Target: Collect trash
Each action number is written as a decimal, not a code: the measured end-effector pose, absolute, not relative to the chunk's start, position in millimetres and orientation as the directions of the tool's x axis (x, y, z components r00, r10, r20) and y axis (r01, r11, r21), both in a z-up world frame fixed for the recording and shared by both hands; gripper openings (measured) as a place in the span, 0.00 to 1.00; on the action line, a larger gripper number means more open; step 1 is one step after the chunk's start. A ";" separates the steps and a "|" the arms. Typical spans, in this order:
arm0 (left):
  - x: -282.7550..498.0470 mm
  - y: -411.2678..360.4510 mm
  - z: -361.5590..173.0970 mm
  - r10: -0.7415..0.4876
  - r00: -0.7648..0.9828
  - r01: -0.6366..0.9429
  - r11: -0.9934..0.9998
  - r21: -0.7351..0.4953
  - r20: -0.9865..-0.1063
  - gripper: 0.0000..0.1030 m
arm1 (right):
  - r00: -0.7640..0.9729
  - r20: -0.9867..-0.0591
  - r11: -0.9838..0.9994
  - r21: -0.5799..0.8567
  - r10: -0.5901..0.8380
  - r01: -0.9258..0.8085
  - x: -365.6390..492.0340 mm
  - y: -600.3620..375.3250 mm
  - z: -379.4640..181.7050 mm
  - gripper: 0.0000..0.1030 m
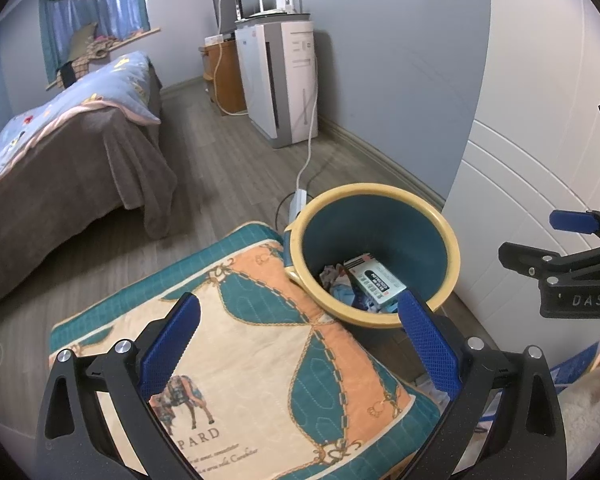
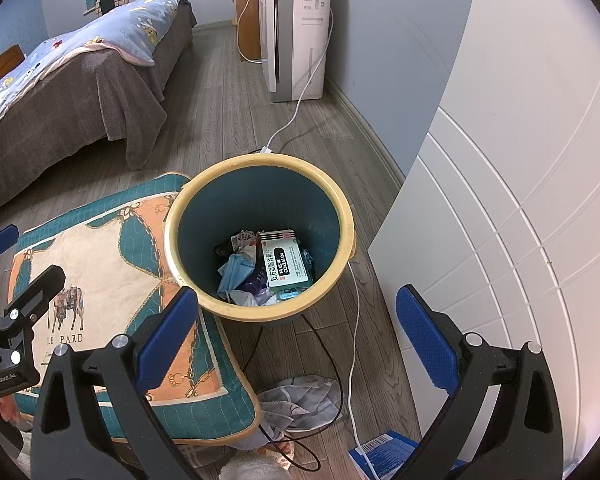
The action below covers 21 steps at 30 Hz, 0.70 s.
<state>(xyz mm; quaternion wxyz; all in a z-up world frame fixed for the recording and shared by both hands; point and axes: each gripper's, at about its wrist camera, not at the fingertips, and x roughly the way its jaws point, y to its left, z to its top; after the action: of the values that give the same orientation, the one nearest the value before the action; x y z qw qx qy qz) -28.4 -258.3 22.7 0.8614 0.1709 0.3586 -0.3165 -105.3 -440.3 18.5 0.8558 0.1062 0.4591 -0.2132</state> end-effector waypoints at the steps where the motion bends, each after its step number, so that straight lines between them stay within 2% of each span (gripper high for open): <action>1: -28.4 -258.5 22.6 -0.422 0.542 0.667 0.742 0.067 -0.726 0.95 | 0.487 -0.832 0.887 -0.014 -0.267 0.462 -104.9 -440.4 18.3 0.95; 21: -32.7 -261.7 22.7 -0.434 0.532 0.679 0.732 0.060 -0.727 0.95 | 0.487 -0.832 0.887 -0.014 -0.266 0.461 -104.4 -441.7 19.1 0.95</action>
<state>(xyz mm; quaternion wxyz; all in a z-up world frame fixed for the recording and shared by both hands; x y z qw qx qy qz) -32.7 -261.7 22.7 0.8585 0.1705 0.3590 -0.3242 -104.4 -441.7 19.1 0.8557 0.1059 0.4598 -0.2123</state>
